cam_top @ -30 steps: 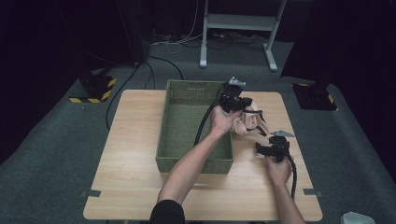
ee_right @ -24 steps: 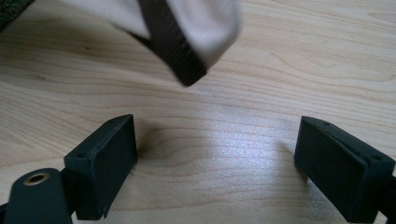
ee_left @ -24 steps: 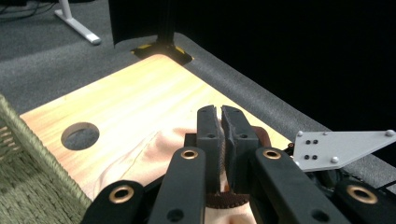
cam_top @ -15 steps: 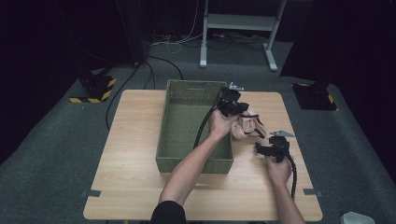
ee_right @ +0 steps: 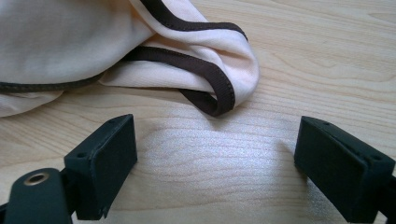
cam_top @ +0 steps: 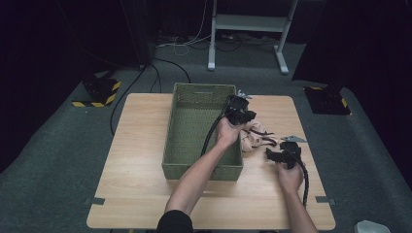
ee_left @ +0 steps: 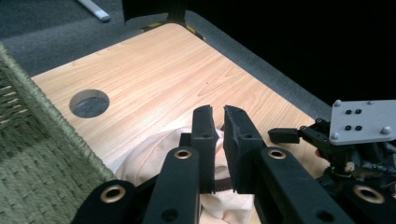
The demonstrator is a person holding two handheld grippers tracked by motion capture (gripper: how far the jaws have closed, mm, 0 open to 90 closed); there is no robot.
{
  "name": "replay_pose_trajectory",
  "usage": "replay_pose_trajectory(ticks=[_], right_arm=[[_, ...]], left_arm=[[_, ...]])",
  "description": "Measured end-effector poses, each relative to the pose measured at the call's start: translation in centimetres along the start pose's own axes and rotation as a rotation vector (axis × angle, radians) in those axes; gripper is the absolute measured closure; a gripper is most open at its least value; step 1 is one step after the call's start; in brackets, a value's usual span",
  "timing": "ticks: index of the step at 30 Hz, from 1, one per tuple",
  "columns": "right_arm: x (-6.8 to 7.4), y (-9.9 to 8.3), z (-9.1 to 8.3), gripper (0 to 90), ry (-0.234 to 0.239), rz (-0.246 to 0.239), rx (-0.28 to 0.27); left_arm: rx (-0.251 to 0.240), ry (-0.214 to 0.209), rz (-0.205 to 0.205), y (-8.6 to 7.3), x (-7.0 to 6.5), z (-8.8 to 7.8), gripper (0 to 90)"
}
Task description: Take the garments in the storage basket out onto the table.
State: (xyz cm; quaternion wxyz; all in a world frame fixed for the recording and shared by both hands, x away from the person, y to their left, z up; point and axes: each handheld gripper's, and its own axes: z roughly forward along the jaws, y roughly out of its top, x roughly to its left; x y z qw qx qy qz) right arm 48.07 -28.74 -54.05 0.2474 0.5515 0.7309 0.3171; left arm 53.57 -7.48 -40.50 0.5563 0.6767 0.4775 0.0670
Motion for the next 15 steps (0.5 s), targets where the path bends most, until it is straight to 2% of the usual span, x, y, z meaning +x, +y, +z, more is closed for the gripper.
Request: replay_pose_trajectory(ticks=[4,9,11,15], right_arm=[[0.0,0.0,0.0,12.7,0.0,0.0,0.0],[0.01,0.0,0.0,12.7,0.0,0.001,0.0],[0.01,0.0,0.0,12.7,0.0,0.001,0.0],[0.01,0.0,0.0,12.7,0.0,0.002,0.0]], left_arm=[[-0.012,0.006,-0.006,-0.01,0.23,-0.36,71.9],[-0.03,0.016,-0.006,0.01,0.15,-0.48,48.9],[-0.029,0.014,0.015,-0.02,0.04,-0.58,37.7],[-0.043,0.012,0.036,0.07,-0.28,-0.86,30.0]])
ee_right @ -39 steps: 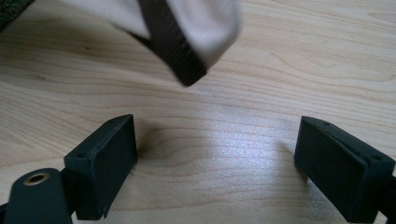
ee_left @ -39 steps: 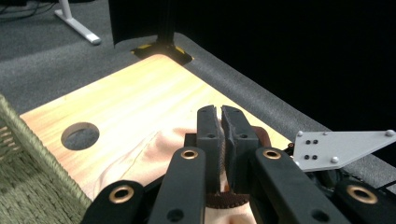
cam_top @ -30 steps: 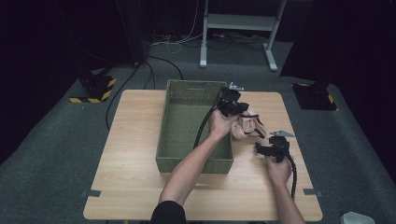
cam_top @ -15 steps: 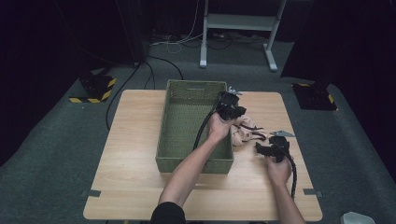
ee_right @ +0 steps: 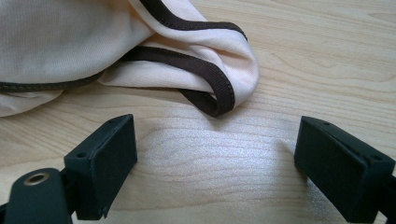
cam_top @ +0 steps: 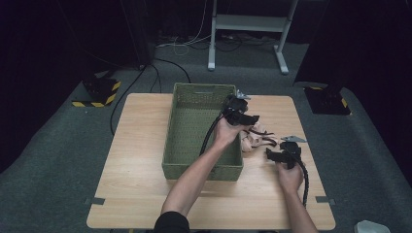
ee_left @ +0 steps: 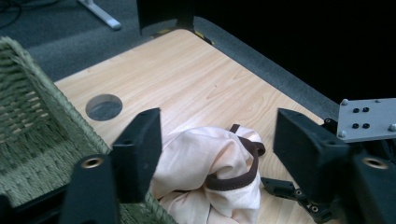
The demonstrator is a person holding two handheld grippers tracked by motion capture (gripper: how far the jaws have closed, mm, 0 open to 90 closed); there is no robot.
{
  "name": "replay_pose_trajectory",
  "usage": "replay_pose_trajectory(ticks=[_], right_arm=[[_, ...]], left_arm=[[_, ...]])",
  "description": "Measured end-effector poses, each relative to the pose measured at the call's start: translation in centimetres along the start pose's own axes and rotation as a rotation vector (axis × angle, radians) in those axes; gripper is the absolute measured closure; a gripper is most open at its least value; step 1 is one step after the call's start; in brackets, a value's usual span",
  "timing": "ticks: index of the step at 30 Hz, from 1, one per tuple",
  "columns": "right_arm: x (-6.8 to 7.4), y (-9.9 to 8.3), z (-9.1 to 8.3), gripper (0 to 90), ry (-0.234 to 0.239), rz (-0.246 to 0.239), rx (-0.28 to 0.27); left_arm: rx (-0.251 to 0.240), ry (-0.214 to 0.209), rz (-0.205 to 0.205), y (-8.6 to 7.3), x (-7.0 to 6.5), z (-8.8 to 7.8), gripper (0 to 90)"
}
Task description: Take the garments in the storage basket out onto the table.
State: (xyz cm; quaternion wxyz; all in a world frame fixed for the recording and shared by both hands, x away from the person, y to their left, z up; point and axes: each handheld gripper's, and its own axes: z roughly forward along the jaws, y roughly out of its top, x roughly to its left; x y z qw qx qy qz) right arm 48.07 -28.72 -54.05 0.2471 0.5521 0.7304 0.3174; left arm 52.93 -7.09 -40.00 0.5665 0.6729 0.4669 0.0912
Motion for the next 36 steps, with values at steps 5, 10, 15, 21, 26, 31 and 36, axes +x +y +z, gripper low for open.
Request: replay_pose_trajectory(ticks=[5,10,15,21,26,31,36], right_arm=[[0.0,0.0,0.0,12.7,0.0,0.0,0.0],[0.0,0.0,0.0,12.7,0.0,-0.001,0.0],[0.0,0.0,0.0,12.7,0.0,-0.001,0.0],[0.0,0.0,0.0,12.7,0.0,-0.001,0.0],[0.0,0.0,0.0,12.7,-0.001,-0.001,0.0],[0.0,0.0,0.0,12.6,-0.001,0.0,0.0],[0.0,0.0,0.0,12.6,-0.001,0.0,0.0]], left_arm=[[0.005,0.011,0.035,0.1,-0.2,-0.3,22.5],[-0.012,0.018,0.041,0.4,-0.3,-0.9,17.4],[-0.014,0.025,0.053,0.5,-0.2,-1.4,15.1],[-0.025,0.022,0.055,0.6,0.1,-2.1,13.7],[-0.039,0.022,0.048,0.8,0.5,-2.8,13.3],[-0.057,0.03,0.042,1.2,1.1,-3.8,13.3],[-0.065,0.035,0.045,1.4,1.5,-4.7,13.1]])
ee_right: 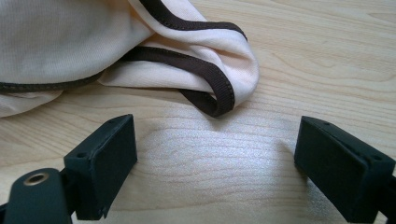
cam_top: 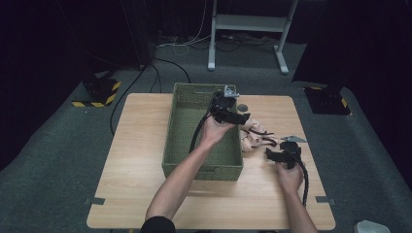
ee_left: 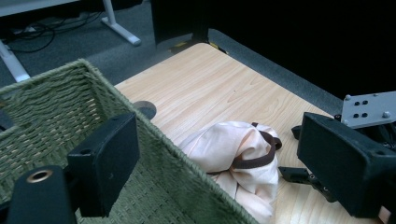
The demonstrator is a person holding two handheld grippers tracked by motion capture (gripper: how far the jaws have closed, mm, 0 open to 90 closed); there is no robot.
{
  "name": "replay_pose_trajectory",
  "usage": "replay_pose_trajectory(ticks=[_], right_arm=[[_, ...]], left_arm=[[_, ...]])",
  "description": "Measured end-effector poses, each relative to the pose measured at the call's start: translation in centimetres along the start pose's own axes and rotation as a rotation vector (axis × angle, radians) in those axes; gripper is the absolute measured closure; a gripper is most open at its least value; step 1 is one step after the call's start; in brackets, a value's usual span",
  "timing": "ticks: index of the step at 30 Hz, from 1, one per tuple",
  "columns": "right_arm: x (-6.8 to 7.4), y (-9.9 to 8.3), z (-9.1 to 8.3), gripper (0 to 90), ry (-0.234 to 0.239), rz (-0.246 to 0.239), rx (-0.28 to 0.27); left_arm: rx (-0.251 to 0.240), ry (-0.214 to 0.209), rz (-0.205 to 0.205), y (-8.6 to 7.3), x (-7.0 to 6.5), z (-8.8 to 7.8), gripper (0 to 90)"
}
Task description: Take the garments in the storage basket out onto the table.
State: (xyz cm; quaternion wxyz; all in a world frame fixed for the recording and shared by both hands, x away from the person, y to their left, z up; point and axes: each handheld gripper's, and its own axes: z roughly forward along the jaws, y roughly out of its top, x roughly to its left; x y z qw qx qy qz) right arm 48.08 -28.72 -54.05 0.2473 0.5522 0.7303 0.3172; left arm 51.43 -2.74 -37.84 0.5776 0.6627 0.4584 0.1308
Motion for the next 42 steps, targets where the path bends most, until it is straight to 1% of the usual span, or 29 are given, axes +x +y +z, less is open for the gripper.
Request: replay_pose_trajectory(ticks=[1,7,8,9,16,20,23,26,28,30,34,37,42], right_arm=[[0.0,0.0,0.0,12.6,0.0,0.0,0.0],[0.0,0.0,0.0,12.6,0.0,0.0,0.0],[0.0,0.0,0.0,12.6,0.0,0.0,0.0],[0.0,0.0,0.0,12.6,0.0,0.0,0.0],[0.0,0.0,0.0,12.6,0.0,0.0,0.0],[0.0,0.0,0.0,12.6,0.0,0.0,0.0],[0.0,0.0,0.0,12.6,0.0,0.0,0.0],[0.0,0.0,0.0,12.6,0.0,0.0,0.0],[0.0,0.0,0.0,12.6,0.0,0.0,0.0],[0.0,0.0,0.0,12.6,0.0,0.0,0.0],[0.0,0.0,0.0,12.6,0.0,0.0,0.0],[0.0,0.0,0.0,12.6,0.0,0.0,0.0],[0.0,0.0,0.0,12.6,0.0,0.0,0.0]], left_arm=[[-0.009,0.002,-0.003,0.1,0.1,-0.2,13.1],[-0.02,0.014,-0.003,0.4,1.1,-1.5,13.1],[-0.02,0.014,-0.003,0.4,1.1,-1.5,13.1],[-0.029,0.017,-0.011,0.4,1.3,-1.6,13.1],[-0.041,0.031,-0.019,0.6,2.5,-2.7,13.1],[-0.055,0.037,-0.034,0.8,3.2,-3.5,12.5],[-0.064,0.043,-0.036,0.9,3.9,-4.2,12.5],[-0.071,0.047,-0.05,1.0,4.4,-4.7,12.8],[-0.084,0.052,-0.063,1.0,5.1,-5.4,13.0],[-0.093,0.055,-0.073,1.0,5.4,-5.8,13.1],[-0.093,0.064,-0.072,1.0,6.1,-6.6,13.3],[-0.089,0.068,-0.071,0.9,6.3,-7.1,13.5],[-0.101,0.069,-0.067,1.0,6.7,-7.9,13.8]])
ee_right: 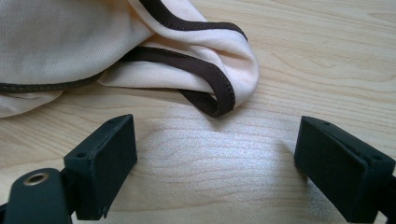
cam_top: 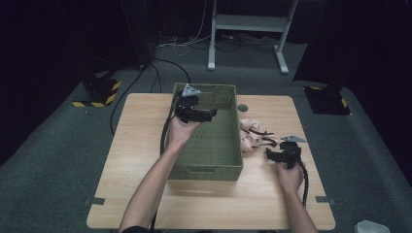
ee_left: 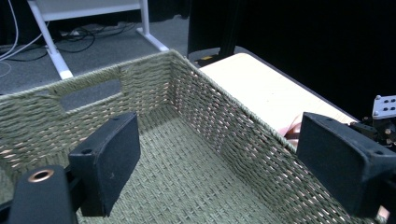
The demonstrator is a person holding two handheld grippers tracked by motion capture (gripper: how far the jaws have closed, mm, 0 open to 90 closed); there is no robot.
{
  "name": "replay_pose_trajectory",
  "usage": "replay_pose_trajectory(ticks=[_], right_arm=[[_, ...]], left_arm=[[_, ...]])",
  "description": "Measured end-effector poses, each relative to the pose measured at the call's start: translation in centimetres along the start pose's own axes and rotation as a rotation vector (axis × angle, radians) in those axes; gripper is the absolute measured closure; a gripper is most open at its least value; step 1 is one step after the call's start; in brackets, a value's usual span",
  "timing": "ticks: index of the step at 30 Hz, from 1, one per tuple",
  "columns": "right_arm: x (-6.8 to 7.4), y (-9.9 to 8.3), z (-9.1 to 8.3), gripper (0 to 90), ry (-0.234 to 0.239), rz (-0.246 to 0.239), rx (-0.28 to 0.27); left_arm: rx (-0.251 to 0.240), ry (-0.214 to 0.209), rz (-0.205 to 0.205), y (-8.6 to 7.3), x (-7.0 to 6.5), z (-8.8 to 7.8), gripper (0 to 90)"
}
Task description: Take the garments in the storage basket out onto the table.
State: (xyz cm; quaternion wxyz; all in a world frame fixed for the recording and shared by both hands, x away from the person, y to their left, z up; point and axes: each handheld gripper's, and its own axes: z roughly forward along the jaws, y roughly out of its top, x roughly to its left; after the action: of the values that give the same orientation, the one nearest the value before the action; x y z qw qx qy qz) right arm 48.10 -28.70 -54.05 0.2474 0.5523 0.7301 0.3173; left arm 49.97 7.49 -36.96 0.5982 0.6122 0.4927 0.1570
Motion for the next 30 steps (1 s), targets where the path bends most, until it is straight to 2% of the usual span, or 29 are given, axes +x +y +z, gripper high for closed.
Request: replay_pose_trajectory(ticks=[10,21,30], right_arm=[[0.0,0.0,0.0,12.5,0.0,0.0,-0.001],[0.0,0.0,0.0,12.6,0.0,0.0,-0.001],[0.0,0.0,0.0,12.6,0.0,0.002,0.0]], left_arm=[[-0.02,-0.015,-0.029,0.2,1.1,-1.4,13.3],[-0.053,0.007,-0.048,0.2,2.4,-3.3,14.7],[-0.051,0.034,-0.053,0.1,3.2,-4.3,13.9]])
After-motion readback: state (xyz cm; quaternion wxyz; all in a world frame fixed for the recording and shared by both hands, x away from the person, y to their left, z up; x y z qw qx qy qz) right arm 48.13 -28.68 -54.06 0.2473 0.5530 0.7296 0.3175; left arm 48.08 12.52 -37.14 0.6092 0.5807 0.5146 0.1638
